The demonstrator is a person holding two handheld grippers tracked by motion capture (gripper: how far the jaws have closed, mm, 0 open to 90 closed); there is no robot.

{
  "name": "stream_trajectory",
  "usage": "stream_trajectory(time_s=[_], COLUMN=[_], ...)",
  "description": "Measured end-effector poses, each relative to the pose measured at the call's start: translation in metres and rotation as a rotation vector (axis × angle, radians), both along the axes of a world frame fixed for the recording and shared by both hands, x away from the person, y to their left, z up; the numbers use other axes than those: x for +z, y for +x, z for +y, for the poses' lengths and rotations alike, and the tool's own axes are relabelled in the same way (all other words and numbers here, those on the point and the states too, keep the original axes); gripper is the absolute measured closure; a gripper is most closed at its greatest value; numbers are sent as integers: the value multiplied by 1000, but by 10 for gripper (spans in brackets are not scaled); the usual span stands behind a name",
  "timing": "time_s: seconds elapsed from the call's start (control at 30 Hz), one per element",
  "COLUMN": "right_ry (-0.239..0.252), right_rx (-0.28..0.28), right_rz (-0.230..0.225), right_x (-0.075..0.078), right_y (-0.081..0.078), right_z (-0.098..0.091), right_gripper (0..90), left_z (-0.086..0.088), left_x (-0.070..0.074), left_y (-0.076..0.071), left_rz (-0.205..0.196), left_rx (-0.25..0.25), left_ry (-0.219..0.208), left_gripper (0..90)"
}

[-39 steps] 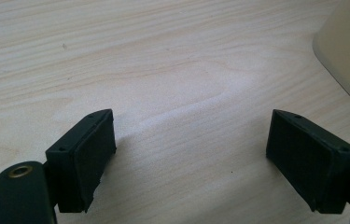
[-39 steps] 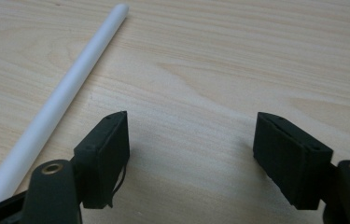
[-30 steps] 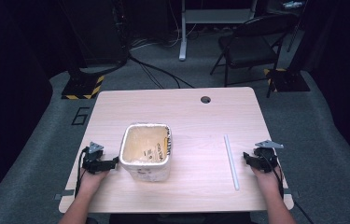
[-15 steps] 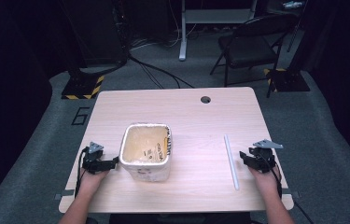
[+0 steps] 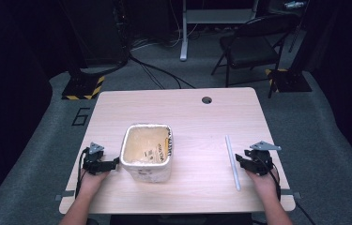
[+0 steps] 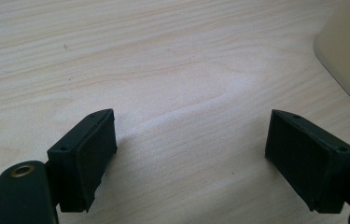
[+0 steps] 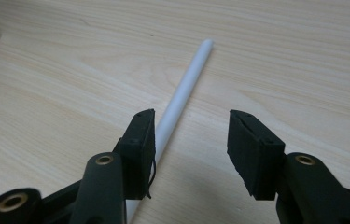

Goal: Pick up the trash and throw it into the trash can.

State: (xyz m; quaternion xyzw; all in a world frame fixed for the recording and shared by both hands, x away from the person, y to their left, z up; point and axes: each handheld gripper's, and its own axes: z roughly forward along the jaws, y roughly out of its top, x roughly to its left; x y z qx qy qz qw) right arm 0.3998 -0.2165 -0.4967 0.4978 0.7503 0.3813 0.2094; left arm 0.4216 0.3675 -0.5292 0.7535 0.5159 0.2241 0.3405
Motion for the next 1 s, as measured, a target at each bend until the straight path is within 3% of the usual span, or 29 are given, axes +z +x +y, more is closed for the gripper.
stream_trajectory(time_s=[0.4, 0.57, 1.0], right_ry=[-16, -51, -92], right_rx=[44, 63, 65], right_rz=[37, 64, 98], right_x=[-8, -11, -17], right_y=[1, 1, 3], right_z=[13, 21, 27], right_gripper=[556, 613, 680], left_z=[0, 0, 0], left_x=[0, 0, 0], left_y=[0, 0, 0], left_rz=[0, 0, 0], left_rx=[0, 0, 0], left_ry=[0, 0, 0], left_gripper=[161, 161, 161])
